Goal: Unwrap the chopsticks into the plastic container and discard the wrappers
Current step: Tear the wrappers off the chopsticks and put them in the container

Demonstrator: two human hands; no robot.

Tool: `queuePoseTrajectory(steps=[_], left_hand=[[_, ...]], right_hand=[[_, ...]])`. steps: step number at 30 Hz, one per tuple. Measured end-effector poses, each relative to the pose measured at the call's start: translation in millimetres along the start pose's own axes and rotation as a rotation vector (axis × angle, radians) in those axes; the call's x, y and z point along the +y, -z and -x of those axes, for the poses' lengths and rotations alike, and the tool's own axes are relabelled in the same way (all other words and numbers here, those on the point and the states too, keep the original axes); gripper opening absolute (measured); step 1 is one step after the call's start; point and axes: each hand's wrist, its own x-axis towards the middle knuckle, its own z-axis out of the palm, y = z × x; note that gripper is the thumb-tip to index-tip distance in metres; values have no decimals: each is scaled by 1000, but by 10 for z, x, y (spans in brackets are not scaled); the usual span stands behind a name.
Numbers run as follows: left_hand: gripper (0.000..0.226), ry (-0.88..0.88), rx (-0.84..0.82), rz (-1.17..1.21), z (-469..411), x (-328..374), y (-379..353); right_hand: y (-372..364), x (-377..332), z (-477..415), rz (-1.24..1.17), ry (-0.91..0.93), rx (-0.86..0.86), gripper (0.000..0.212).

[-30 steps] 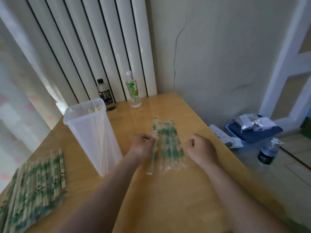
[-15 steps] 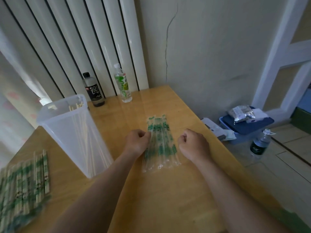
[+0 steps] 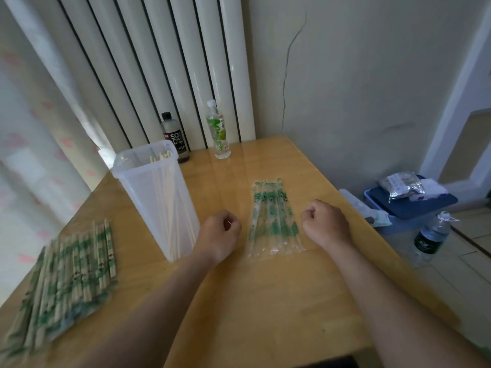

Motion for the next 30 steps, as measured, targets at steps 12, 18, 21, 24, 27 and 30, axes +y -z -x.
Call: queuePoseTrajectory(steps=[12, 18, 21, 24, 27, 30], left_hand=[[15, 33, 127, -56, 311, -356, 49], [16, 34, 204, 128, 316, -473, 71], [17, 33, 353, 286, 403, -528, 124], [18, 49, 451, 384, 546, -627, 294], [20, -4, 512, 340, 691, -782, 593], [16, -33, 570, 224, 725, -986, 1039]], right_hand=[[184, -280, 146, -227, -24, 23, 12], [16, -1157, 869, -370, 353, -147, 20], [-352, -1393, 1127, -394, 303, -236, 18], [-637, -1532, 1234, -457, 232, -255, 17], [-888, -1764, 1322, -430, 287, -305, 17], [-1174, -2134, 1444, -373, 375, -385, 15]])
